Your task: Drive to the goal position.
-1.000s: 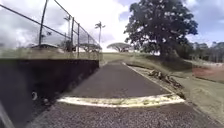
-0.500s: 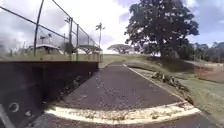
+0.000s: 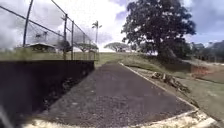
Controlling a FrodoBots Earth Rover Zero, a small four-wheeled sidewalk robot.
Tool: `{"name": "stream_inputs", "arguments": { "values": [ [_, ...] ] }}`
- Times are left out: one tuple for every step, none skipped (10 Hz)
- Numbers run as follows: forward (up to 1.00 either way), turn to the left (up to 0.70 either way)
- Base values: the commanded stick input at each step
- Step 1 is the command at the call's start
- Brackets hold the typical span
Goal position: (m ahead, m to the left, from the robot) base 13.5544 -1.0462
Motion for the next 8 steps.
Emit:
{"name": "stream_inputs", "arguments": {
  "values": [
    [0.70,0.00],
    [0.70,0.00],
    [0.70,0.00],
    [0.70,0.00],
    [0.70,0.00],
    [0.70,0.00],
    [0.70,0.00],
    [0.70,0.00]
  ]
}}
